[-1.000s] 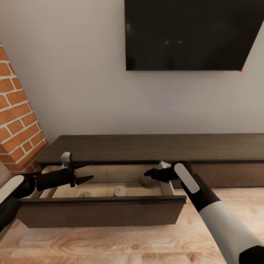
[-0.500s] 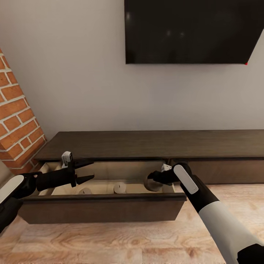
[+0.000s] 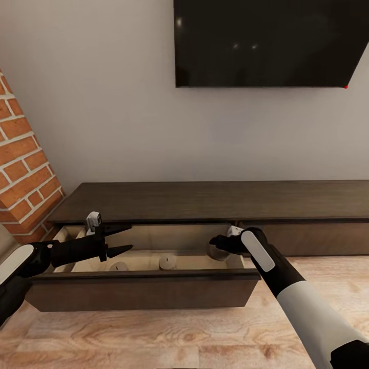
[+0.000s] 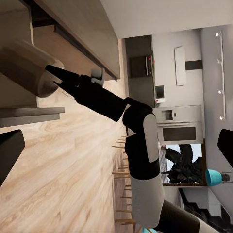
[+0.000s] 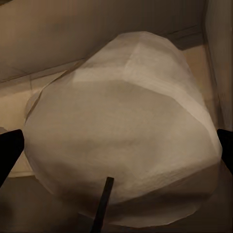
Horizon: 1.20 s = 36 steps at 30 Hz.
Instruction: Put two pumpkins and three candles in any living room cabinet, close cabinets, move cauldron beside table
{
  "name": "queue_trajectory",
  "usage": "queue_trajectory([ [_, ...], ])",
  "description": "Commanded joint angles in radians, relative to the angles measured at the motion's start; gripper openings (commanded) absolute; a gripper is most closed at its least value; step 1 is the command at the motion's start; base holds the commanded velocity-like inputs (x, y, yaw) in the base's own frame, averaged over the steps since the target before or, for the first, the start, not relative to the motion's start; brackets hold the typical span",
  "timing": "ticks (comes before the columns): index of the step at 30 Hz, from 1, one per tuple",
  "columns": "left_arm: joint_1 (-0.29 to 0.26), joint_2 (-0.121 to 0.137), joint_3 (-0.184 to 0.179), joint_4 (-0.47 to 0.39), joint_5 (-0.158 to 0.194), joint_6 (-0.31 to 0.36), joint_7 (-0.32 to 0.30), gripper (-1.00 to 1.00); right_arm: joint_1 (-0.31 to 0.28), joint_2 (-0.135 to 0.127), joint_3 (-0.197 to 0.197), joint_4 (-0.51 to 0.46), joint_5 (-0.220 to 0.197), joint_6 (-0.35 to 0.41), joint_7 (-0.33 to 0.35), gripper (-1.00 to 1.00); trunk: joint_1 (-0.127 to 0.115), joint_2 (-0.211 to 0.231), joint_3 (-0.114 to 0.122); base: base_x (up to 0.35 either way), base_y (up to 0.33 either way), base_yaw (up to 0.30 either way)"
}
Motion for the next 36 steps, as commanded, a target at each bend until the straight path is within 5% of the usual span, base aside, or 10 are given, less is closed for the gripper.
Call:
queue_trajectory([
  [1, -0.001, 0.001, -0.001, -0.001, 0.011, 0.001, 0.010, 1.00, -0.002, -0.001, 0.003, 0.003, -0.009, -0.003, -0.012, -1.00, 0.000, 0.000, -0.001, 0.000, 0.000, 0.000],
  [12, -0.001, 0.002, -0.001, 0.001, 0.011, 0.001, 0.010, 1.00, -0.069, 0.018, 0.010, 0.144, 0.052, -0.074, 0.000, -1.00, 0.000, 0.000, -0.001, 0.000, 0.000, 0.000],
  [17, -0.001, 0.002, -0.001, 0.001, 0.011, 0.001, 0.010, 1.00, -0.095, 0.074, 0.013, 0.156, 0.058, -0.078, 0.002, -1.00, 0.000, 0.000, -0.001, 0.000, 0.000, 0.000],
  [21, -0.001, 0.002, -0.001, 0.001, 0.011, 0.001, 0.010, 1.00, -0.098, 0.095, 0.013, 0.159, 0.061, -0.078, 0.002, -1.00, 0.000, 0.000, -0.001, 0.000, 0.000, 0.000],
  [36, -0.001, 0.002, -0.001, 0.001, 0.011, 0.001, 0.010, 1.00, -0.099, 0.100, 0.018, 0.166, 0.059, -0.080, 0.001, -1.00, 0.000, 0.000, -0.001, 0.000, 0.005, 0.000],
])
